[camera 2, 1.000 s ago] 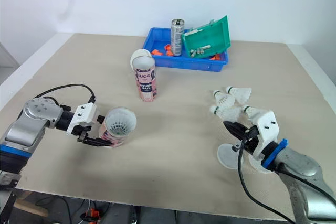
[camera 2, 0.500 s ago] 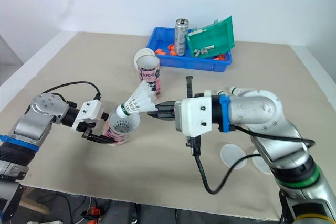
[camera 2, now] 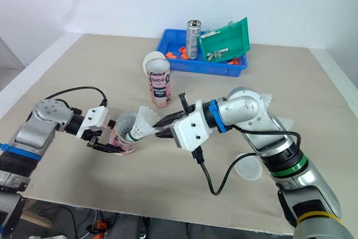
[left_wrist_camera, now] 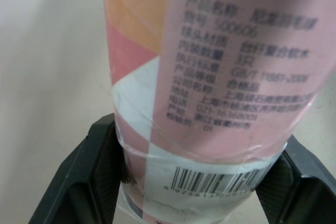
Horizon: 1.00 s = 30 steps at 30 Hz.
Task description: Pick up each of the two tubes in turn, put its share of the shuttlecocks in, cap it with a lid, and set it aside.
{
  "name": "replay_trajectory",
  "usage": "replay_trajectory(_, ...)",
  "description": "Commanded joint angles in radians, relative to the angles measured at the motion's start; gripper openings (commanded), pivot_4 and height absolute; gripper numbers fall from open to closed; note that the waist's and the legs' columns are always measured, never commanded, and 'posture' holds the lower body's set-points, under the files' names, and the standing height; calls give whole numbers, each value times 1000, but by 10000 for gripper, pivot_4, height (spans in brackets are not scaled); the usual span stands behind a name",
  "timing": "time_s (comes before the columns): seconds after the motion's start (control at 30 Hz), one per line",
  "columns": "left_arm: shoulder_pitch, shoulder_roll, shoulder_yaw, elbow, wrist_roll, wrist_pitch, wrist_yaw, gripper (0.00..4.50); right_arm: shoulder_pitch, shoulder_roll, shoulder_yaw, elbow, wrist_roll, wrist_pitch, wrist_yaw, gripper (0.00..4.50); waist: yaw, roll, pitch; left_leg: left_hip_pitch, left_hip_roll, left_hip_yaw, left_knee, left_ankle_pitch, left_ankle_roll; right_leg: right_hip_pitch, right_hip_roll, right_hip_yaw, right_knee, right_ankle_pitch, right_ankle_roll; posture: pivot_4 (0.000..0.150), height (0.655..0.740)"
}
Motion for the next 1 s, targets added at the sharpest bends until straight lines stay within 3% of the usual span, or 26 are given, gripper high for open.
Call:
replay_trajectory(0.03, 14, 0, -31, 29, 59, 11, 44, 29233, -74, 26, -84, -82, 159, 162, -9, 24372, 0, 0, 0, 0, 0, 0, 0, 0, 0, 0, 0, 0, 0, 0, 0, 1500, 7061)
replay_trajectory(0.4, -19, -8, -39, 55, 61, 14, 32, 29233, -13, 22, -243, -132, 332, 449, -133, 24372, 1, -1, 0, 0, 6, 7, 0, 0, 0, 0, -1, -4, 0, 3, -6, 1500, 7061)
replay_trajectory(0.47, -54, -23, -47, 79, 63, 27, 32, 29233, -5, 36, -225, -116, 294, 465, -175, 24372, 1, -1, 0, -1, 7, 8, 0, 0, 0, 0, -1, -4, 0, 3, -6, 1500, 7061)
replay_trajectory(0.57, -90, -39, -56, 96, 64, 62, 35, 29233, -14, 46, -191, -93, 235, 448, -192, 13008, 1, -2, 0, -2, 7, 9, 0, 0, 1, -2, -1, -5, 0, 3, -5, 1500, 7061)
replay_trajectory(0.63, -100, -42, -67, 104, 75, 68, 26, 29233, -30, 58, -175, -85, 219, 446, -193, 1626, 0, -2, 0, -4, 7, 9, 0, 1, 1, -3, -1, -4, 0, 3, -5, 1500, 7061)
replay_trajectory(0.67, -104, -42, -73, 107, 81, 68, 19, 29233, -38, 63, -167, -82, 212, 444, -191, 124, 0, -2, 0, -4, 7, 9, 0, 1, 1, -3, -1, -4, 0, 3, -5, 1500, 7061)
replay_trajectory(1.0, -150, -36, -109, 178, 109, 55, -19, 29233, -175, 89, 69, 35, 45, 301, 27, 124, -1, -2, 0, -4, 10, 8, -1, 1, 1, -4, 2, -8, 0, 0, 0, 1500, 7061)
